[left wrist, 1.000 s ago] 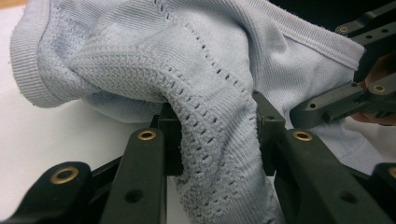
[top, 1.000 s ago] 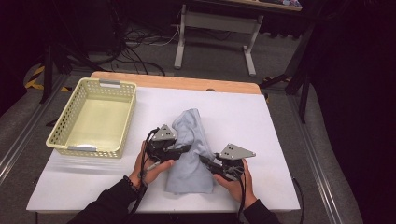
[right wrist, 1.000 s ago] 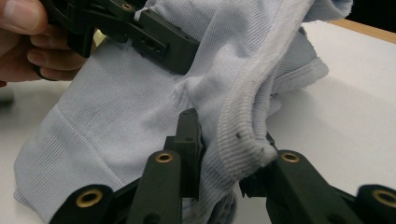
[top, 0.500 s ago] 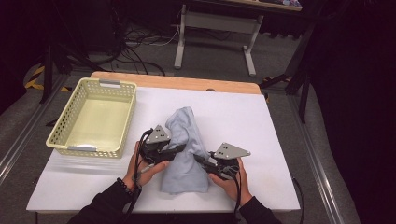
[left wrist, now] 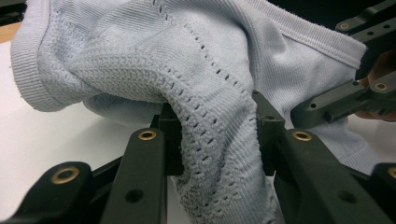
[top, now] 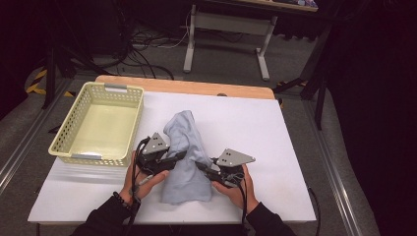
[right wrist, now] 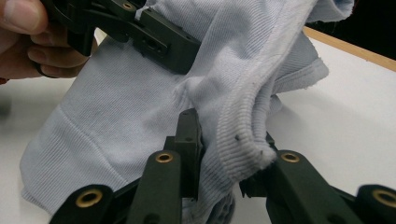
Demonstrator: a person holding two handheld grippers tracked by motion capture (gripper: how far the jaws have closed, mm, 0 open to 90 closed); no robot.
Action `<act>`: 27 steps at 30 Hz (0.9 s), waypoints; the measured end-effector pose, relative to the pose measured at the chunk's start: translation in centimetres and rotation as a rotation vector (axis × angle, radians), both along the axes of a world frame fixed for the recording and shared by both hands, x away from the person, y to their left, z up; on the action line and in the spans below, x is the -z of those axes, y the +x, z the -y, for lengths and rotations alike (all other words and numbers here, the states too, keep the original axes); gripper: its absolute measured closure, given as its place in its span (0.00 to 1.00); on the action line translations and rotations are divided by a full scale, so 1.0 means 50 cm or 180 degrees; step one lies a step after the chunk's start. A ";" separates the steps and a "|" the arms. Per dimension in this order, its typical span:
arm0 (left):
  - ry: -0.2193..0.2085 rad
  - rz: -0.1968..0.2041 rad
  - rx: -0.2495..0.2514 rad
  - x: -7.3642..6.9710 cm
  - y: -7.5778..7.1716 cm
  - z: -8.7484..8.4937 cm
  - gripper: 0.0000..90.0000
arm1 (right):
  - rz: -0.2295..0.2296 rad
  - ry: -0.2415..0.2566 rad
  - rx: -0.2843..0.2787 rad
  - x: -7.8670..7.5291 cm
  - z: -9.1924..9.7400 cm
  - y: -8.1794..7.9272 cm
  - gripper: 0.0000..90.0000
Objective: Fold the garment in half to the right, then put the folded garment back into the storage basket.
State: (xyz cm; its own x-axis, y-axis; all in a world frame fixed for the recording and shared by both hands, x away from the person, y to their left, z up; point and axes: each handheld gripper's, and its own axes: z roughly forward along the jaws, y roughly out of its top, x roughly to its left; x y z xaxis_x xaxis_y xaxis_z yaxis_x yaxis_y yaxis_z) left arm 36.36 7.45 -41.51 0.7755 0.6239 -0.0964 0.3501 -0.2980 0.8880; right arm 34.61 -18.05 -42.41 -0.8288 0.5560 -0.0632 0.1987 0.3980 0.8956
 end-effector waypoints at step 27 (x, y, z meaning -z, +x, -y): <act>0.0111 0.0196 0.0005 -0.036 0.008 0.011 0.73 | 0.0095 0.0091 0.0054 -0.021 -0.001 -0.003 0.81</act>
State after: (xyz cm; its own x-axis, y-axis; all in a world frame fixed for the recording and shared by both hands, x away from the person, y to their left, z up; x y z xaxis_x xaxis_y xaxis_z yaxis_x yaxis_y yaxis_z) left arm 36.75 6.92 -39.72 0.7803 0.6248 -0.0266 0.2946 -0.3298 0.8969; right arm 34.47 -18.00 -41.36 -0.8172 0.5719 -0.0717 0.1781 0.3689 0.9122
